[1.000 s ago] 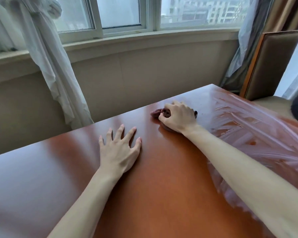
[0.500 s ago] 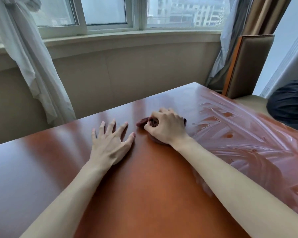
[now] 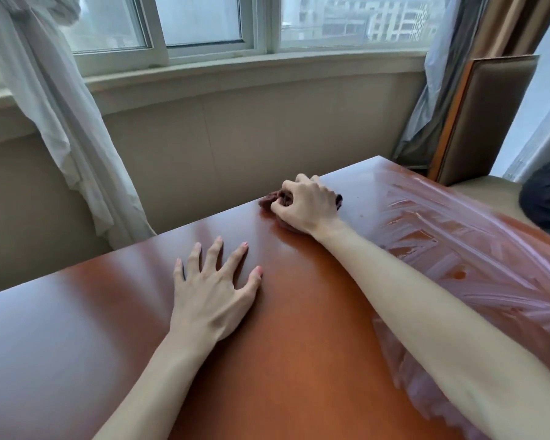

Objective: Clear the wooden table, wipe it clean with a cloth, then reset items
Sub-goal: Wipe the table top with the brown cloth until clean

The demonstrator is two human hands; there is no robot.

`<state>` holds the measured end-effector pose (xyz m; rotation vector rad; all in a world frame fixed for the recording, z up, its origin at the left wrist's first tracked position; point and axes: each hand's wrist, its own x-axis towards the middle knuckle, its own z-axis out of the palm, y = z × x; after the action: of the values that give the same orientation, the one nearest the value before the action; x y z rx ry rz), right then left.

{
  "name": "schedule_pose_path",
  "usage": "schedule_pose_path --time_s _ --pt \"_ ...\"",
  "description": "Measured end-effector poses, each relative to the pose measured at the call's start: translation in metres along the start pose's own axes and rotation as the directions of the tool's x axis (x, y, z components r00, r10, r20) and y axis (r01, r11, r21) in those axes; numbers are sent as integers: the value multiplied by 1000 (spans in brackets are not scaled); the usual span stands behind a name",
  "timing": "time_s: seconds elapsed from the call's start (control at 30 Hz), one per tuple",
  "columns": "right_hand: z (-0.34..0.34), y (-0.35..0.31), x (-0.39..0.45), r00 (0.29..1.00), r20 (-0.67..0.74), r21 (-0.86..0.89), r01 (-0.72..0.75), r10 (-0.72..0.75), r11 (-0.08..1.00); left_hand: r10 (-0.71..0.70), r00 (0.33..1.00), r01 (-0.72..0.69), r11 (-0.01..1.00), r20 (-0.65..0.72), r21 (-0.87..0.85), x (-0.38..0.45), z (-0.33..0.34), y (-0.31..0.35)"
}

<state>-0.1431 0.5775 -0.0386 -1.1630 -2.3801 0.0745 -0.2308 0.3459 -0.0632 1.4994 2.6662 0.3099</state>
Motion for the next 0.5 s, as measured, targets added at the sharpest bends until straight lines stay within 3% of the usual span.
schedule_pose_path --time_s 0.3,0.4,0.5 --pt "-99 -23 -251 960 -71 92 277 -272 956 18 1000 -17 1000 20 -17 -8 -8 3" --pt "-98 -22 -245 958 -58 81 285 -281 955 26 1000 -26 1000 14 -16 -7 -7 3" --pt "-75 -19 -184 979 -43 18 203 -202 979 35 999 -35 999 -3 -13 -4 -3 1"
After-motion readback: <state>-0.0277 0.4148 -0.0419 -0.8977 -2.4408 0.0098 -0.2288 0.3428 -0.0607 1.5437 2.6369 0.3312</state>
